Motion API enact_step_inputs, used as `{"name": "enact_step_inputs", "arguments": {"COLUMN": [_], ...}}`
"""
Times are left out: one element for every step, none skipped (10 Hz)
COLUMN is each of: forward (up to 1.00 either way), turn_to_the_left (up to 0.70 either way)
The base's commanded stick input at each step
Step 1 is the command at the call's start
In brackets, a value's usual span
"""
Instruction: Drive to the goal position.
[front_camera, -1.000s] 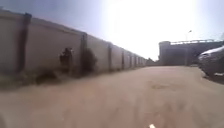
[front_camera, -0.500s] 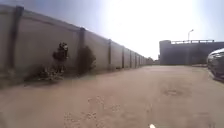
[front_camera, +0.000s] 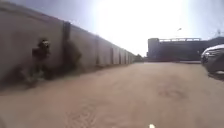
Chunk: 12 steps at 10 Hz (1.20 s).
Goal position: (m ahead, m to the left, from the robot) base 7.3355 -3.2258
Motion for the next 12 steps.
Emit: {"name": "enact_step_inputs", "arguments": {"forward": [1.0,1.0,1.0,1.0,1.0,1.0,1.0,1.0,1.0,1.0,1.0,1.0], "turn_to_the_left": [0.0,0.0,0.0,0.0,0.0,0.0,0.0,0.0,-0.04,-0.17,-0.27,-0.27]}}
